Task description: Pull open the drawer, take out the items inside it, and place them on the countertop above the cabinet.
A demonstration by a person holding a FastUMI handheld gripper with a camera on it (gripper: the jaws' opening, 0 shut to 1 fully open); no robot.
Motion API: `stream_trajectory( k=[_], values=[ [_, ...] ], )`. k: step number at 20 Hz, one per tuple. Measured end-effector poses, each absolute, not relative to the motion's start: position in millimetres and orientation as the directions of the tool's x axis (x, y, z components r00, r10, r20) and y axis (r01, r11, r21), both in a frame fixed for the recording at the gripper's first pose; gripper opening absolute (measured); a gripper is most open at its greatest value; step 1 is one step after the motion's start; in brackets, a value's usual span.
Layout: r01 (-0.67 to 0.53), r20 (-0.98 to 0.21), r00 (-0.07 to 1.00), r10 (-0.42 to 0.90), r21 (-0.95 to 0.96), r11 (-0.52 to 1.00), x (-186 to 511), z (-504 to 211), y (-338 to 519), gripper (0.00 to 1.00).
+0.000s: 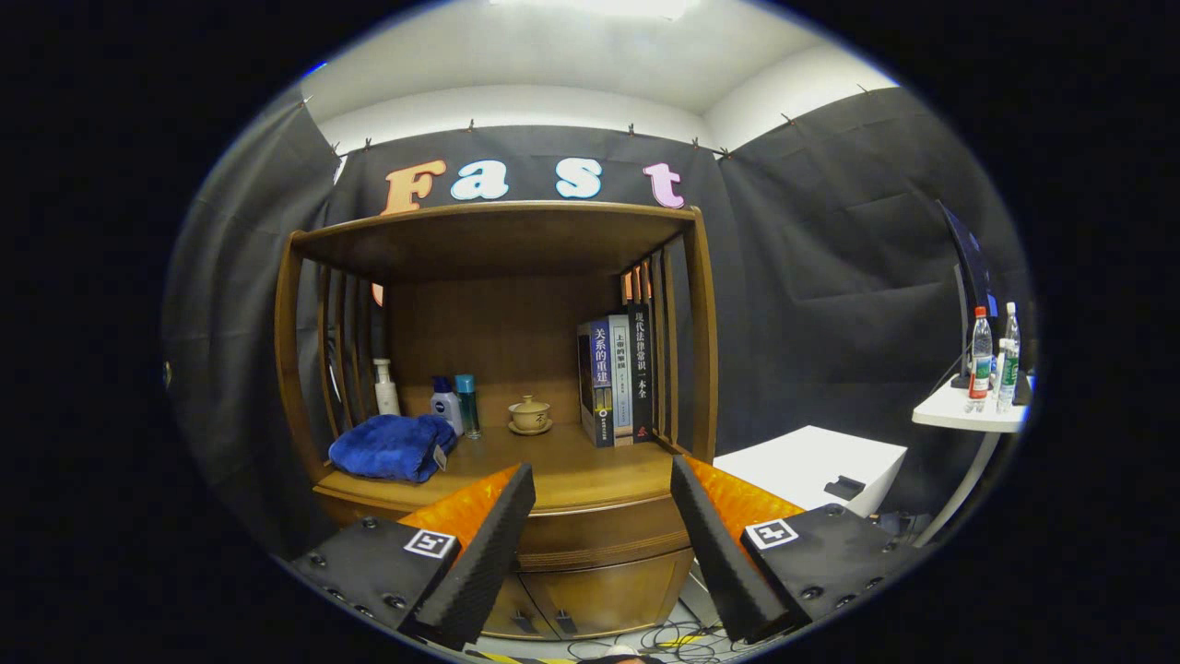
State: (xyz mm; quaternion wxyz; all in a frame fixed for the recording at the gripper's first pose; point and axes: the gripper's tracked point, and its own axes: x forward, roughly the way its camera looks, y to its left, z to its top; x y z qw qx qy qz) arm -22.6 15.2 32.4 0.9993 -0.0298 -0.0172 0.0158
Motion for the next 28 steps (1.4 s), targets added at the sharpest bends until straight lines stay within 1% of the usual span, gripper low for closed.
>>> stream_trajectory(
  k=[9, 19, 25, 28],
  values=[
    [-0.076, 0.023, 0.997, 0.077, -0.042, 0.996, -13.6, 11.8, 33.6, 0.98],
    [-0.17, -0.028, 0.985, 0.169, -0.041, 0.985, 11.2, -53.1, 85.8, 0.98],
    [-0.188, -0.063, 0.98, 0.187, -0.013, 0.982, 34.0, -97.0, 101.9, 0.98],
    [-0.191, -0.051, 0.981, 0.189, -0.03, 0.981, 44.7, -110.1, 105.1, 0.98]
  ],
)
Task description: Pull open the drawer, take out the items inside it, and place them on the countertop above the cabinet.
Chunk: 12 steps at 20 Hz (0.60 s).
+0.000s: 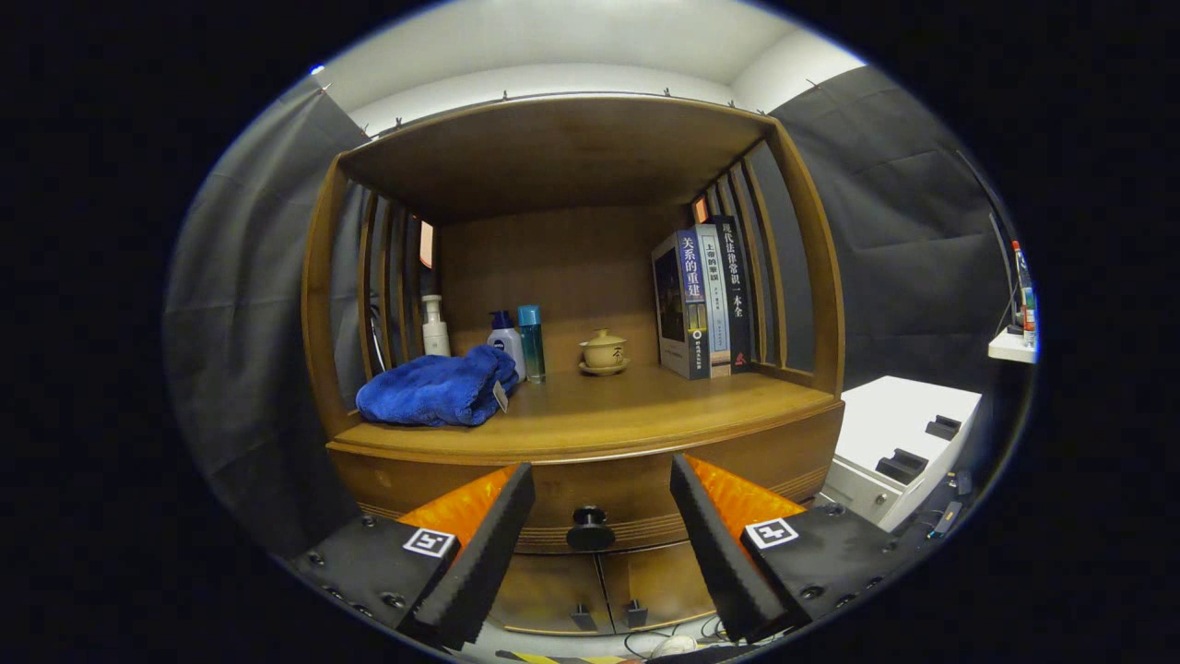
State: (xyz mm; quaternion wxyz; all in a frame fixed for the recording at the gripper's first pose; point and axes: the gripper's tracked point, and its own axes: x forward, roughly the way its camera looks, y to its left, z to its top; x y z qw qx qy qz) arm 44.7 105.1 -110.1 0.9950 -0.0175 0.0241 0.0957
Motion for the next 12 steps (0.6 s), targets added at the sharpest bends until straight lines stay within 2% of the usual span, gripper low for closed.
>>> stream_trajectory(
  k=[7, 12],
  values=[
    [-0.224, -0.067, 0.973, 0.221, -0.056, 0.973, 65.9, -151.6, 115.3, 0.98],
    [-0.237, -0.129, 0.966, 0.225, -0.088, 0.968, 80.7, -188.7, 118.8, 0.99]
  ],
)
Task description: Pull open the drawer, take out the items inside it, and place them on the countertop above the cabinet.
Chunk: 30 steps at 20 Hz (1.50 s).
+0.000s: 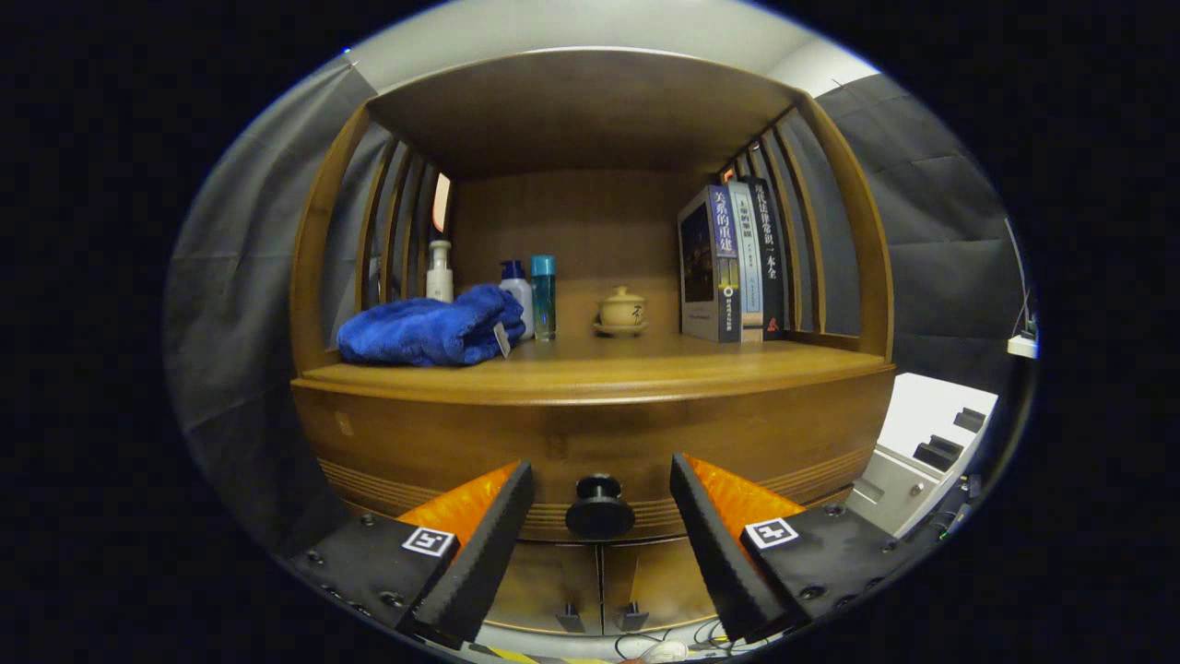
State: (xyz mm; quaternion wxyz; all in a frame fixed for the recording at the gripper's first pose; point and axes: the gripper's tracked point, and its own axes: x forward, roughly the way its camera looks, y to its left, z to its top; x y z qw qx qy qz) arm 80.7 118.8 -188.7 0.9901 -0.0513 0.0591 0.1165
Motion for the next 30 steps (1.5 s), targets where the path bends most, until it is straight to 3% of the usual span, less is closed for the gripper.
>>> stream_trajectory(
  k=[3, 18, 22, 30],
  values=[
    [-0.234, -0.154, 0.964, 0.219, -0.084, 0.969, 88.7, -206.1, 116.9, 0.99],
    [-0.231, -0.185, 0.958, 0.219, -0.046, 0.972, 101.2, -218.1, 114.2, 0.41],
    [-0.22, -0.185, 0.961, 0.206, -0.059, 0.974, 90.4, -218.3, 112.6, 0.34],
    [-0.217, -0.201, 0.958, 0.206, -0.035, 0.975, 53.1, -217.3, 104.0, 0.34]
  ],
)
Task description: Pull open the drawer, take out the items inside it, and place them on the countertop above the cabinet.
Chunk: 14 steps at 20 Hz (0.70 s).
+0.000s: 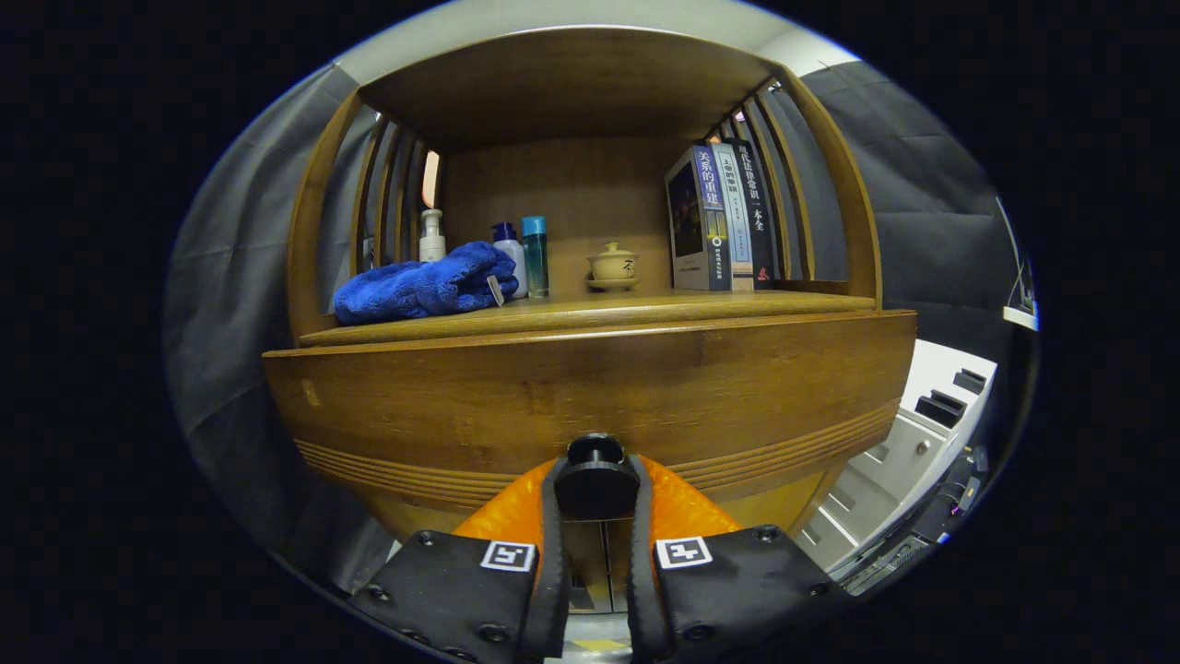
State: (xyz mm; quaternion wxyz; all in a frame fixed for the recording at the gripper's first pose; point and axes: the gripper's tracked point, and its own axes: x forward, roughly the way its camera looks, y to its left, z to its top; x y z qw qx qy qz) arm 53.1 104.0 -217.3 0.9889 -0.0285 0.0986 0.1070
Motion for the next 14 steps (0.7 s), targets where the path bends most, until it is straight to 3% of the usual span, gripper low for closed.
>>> stream_trajectory(
  k=[14],
  values=[
    [-0.222, -0.226, 0.952, 0.206, -0.047, 0.974, 8.0, -216.0, 90.1, 0.34]
  ],
)
